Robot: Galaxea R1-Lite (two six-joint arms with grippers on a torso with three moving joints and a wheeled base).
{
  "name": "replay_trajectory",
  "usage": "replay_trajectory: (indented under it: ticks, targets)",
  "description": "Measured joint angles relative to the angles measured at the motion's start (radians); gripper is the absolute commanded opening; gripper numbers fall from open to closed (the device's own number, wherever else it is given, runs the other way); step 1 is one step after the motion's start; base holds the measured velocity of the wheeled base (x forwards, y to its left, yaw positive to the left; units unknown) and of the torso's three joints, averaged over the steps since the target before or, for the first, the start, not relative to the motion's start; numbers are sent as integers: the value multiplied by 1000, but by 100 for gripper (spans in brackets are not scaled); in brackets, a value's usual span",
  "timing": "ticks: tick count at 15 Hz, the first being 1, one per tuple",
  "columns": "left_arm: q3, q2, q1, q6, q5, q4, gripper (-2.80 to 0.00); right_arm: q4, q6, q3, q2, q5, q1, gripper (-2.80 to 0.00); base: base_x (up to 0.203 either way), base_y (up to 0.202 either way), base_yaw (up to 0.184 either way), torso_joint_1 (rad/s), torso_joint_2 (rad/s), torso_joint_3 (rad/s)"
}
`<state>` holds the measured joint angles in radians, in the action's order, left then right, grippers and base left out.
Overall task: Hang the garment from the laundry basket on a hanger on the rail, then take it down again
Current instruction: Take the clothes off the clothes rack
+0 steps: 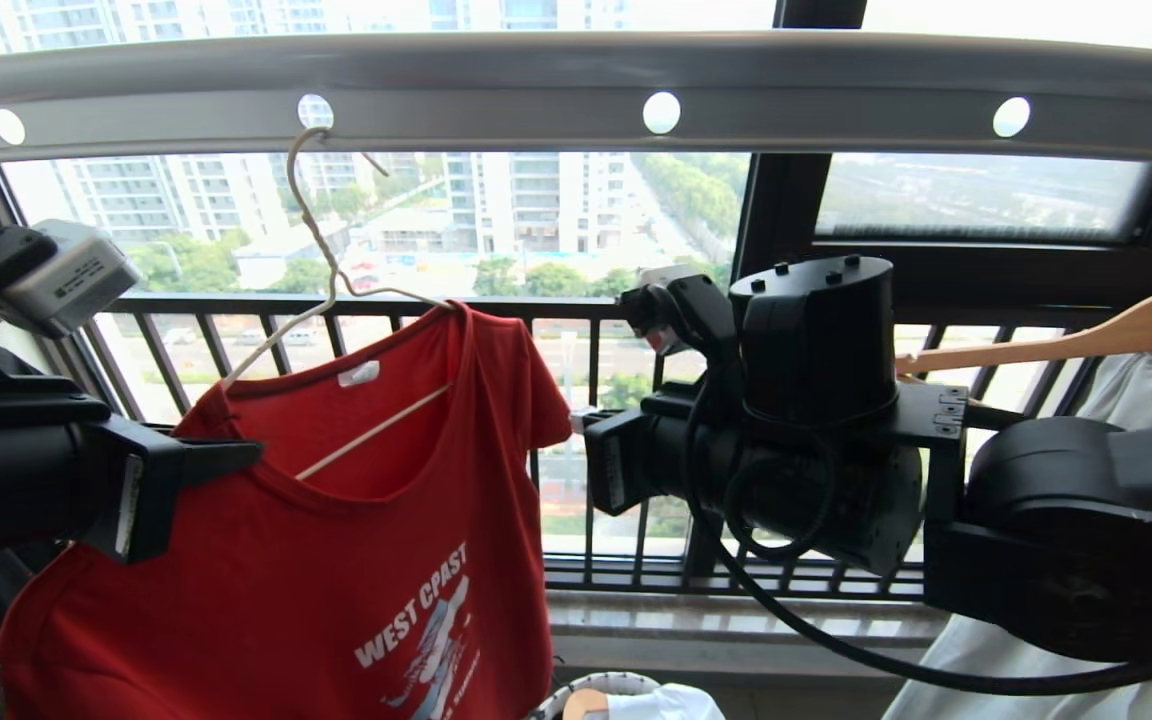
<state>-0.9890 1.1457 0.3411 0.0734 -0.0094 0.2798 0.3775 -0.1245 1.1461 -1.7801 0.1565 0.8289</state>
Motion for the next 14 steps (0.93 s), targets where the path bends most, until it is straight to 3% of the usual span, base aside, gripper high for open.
replay_trajectory:
  ticks: [9,14]
  targets:
    - [-10,-36,0,1,10,5,0,1,2,-8,1,0,-5,-280,0,0,0,0,0,0]
    - [-20,-71,0,4,171,4,0,-1,8,-14,12,2,-5,-280,0,0,0,0,0,0]
